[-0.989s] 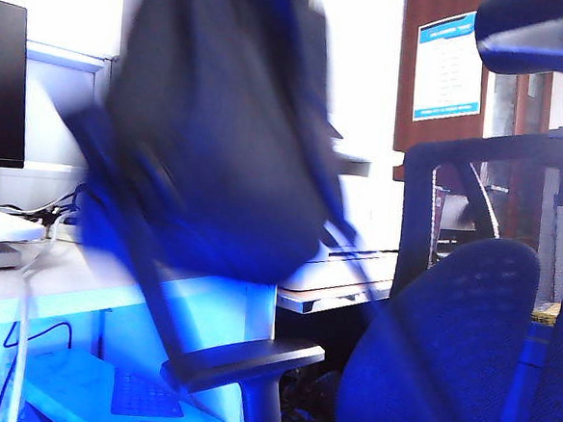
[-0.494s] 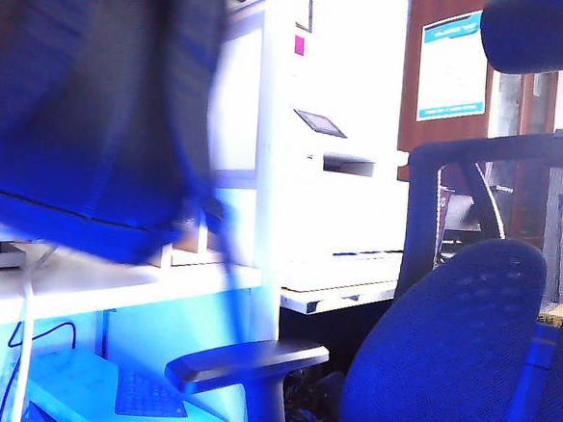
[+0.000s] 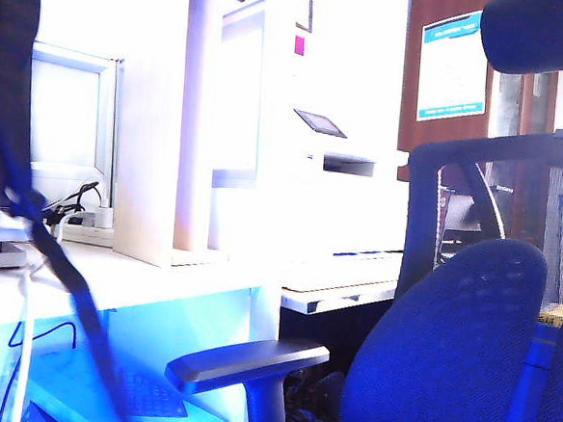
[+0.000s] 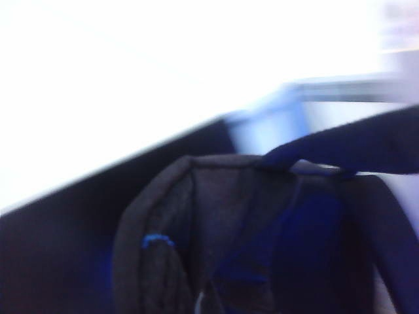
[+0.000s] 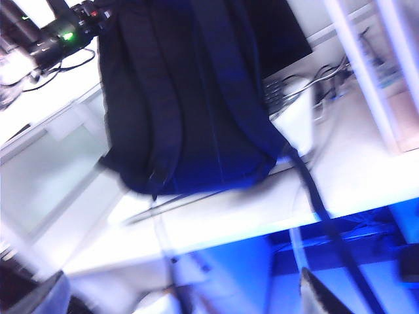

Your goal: Grab the backpack from the chair and place it on the desk.

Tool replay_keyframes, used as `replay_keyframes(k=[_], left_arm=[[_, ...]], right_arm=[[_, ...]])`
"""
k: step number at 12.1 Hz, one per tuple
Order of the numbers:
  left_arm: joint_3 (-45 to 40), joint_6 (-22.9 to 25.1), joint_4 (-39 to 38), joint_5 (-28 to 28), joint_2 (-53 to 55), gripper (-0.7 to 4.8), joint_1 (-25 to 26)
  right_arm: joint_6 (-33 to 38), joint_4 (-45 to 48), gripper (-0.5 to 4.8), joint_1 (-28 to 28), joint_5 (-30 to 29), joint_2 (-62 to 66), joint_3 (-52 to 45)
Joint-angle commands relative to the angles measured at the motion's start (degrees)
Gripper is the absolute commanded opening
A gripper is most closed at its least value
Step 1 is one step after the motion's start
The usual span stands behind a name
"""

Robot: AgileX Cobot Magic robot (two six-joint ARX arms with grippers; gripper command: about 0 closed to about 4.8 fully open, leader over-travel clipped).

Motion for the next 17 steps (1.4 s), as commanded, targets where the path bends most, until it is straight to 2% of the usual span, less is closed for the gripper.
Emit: replay_keyframes(k=[1, 4, 6, 7, 8, 9, 10, 11, 12, 13, 15, 16, 17], left_arm=[[2.1, -9.2, 28.6, 3.1, 5.3, -0.07, 8.4], [4.6, -10.1, 41.3, 4.8, 12.8, -0.07, 11.7], [8.1, -10.0, 41.8, 4.7, 18.6, -0.07, 12.7], [8.1, -9.9, 41.7, 3.1, 19.7, -0.07, 12.7], [8.1, -9.6, 40.9, -2.1, 20.9, -0.07, 12.7], [8.1, -7.3, 37.9, -7.5, 21.2, 0.09, 12.7], [8.3, -1.6, 31.8, -11.1, 21.0, 1.37, 13.3], [8.7, 2.1, 26.7, -11.2, 20.8, 2.90, 13.5], [8.8, 3.0, 24.0, -11.5, 20.8, 4.12, 13.6], [8.8, 2.2, 21.6, -13.1, 20.8, 4.79, 13.9], [8.8, 0.0, 22.6, -16.5, 20.5, 4.79, 15.8], [8.8, -7.5, 22.5, -13.7, 19.1, 4.79, 15.9], [8.8, -12.1, 22.6, -6.3, 18.5, 4.79, 15.9]], right_arm=[[1.1, 3.7, 4.79, 1.2, -0.5, -0.2, 0.3], [1.8, 3.7, 4.79, 1.0, -0.5, -0.1, 0.3], [2.0, 2.8, 4.79, 1.1, -0.5, -0.1, 0.3], [2.1, 2.8, 4.79, 1.1, -0.5, 0.2, 0.3], [2.1, 2.4, 4.79, 1.1, 0.0, 0.3, 0.3], [2.2, 2.2, 4.79, 1.2, -0.1, 0.6, 0.3], [2.2, 1.4, 4.79, 1.2, -0.1, 0.6, 0.3], [2.2, 1.2, 4.79, 1.2, -0.1, 0.6, 0.3], [2.2, 1.3, 4.79, 1.2, -0.1, 0.6, 0.3], [2.2, 1.3, 4.79, 1.2, -0.1, 0.6, 0.3], [3.3, 1.4, 4.79, 1.2, -0.8, 0.5, 0.3], [3.3, 1.4, 4.79, 1.1, -1.2, 0.5, 0.3], [3.1, 1.6, 4.79, 1.2, -1.3, 0.6, 0.3]])
